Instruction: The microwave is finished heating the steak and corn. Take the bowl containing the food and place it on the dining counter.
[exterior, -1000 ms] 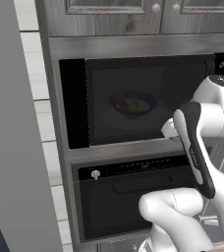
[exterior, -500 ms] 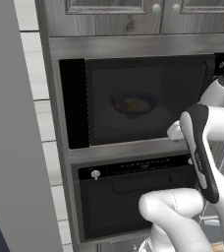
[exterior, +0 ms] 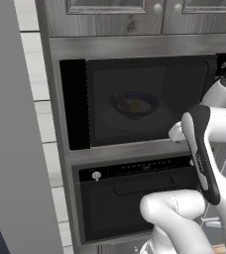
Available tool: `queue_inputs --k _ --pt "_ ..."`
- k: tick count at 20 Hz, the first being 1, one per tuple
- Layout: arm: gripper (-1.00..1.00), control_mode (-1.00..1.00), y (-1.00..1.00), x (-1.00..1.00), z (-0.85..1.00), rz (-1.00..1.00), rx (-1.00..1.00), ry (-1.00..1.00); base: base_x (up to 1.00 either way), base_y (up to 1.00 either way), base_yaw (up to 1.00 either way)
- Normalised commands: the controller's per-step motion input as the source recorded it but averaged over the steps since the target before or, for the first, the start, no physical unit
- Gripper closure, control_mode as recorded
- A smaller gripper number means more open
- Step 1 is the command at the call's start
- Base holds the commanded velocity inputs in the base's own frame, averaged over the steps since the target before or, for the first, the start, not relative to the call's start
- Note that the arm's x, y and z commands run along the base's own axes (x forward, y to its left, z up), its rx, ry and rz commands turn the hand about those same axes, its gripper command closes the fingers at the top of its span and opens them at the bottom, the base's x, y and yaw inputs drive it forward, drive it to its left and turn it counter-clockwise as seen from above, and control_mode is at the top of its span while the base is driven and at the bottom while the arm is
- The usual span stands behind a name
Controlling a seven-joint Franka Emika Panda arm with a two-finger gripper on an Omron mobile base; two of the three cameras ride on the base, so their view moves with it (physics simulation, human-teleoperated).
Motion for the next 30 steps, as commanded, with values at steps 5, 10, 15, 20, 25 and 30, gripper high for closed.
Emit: queue_inputs --k 5,10,15,20,25,30 --pt "-1.0 1.0 -0.04 -0.02 0.0 0.0 0.0 0.0 -0.17 -0.35 0.0" --pt "-1.0 1.0 0.0 0.0 0.0 0.0 0.0 0.0 -0.31 -0.53 0.0" --pt "-1.0 1.0 0.0 0.0 0.0 0.0 0.0 0.0 -0.51 -0.36 0.0" --pt "-1.0 1.0 0.0 0.0 0.0 0.0 0.0 0.0 -0.52 -0.31 0.0" --pt "-1.0 -1.0 0.0 -0.01 0.0 0.0 0.0 0.0 -0.08 -0.04 0.0" --pt "-1.0 -1.0 0.0 0.0 0.01 0.0 0.0 0.0 0.0 0.0 0.0"
